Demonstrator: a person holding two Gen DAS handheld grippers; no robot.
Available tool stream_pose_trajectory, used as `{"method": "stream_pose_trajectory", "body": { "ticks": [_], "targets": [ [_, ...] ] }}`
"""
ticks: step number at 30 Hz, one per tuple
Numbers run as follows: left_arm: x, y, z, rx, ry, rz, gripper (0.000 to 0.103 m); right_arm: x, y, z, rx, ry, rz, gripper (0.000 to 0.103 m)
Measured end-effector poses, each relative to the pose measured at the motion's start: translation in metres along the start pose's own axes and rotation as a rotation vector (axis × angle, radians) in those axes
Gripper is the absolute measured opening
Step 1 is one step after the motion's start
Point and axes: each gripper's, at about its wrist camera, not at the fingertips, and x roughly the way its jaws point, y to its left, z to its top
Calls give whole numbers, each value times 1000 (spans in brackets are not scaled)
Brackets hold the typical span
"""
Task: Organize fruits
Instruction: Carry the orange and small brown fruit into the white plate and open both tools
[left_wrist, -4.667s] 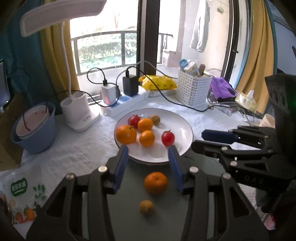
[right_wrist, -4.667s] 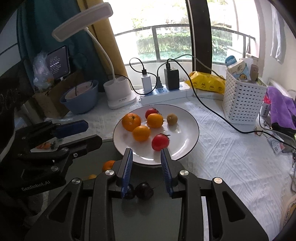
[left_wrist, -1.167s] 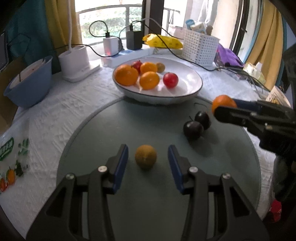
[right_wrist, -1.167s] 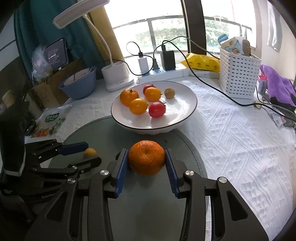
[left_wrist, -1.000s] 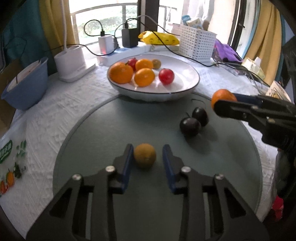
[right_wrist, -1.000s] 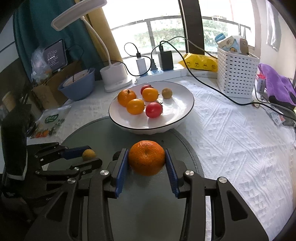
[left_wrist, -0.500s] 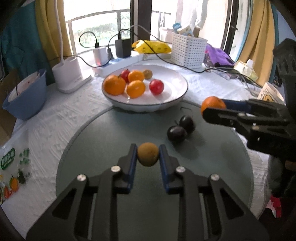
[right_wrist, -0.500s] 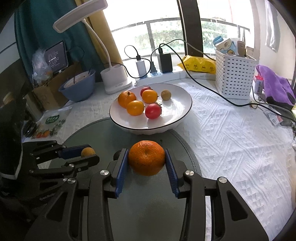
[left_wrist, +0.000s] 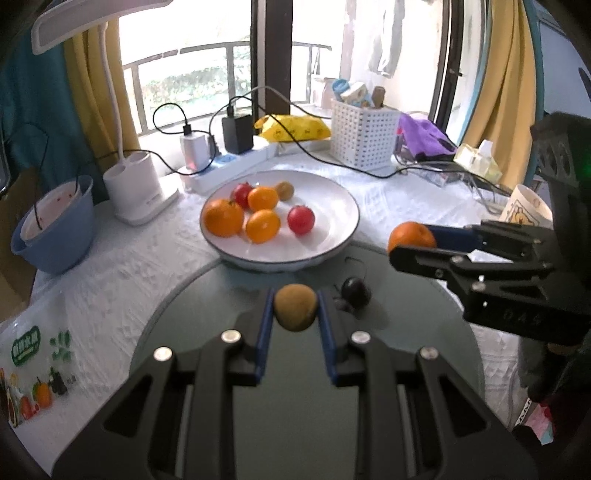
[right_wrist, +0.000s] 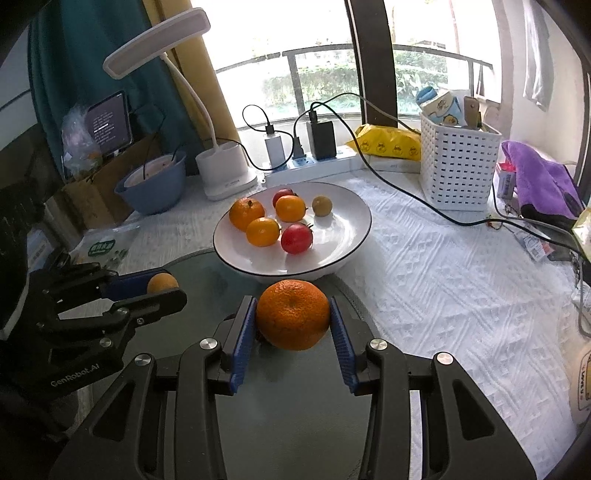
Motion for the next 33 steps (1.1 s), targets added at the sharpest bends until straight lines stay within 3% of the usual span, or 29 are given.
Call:
{"method": "stream_pose_trajectory", "body": {
  "ticks": [12,33],
  "targets": [
    [0,1,20,10,-25,1,25,1,-11,15,7,-28,-10,42],
    [46,3,48,16,-3,-35,25,33,-42,37,24,-1,-32,42]
  ]
}}
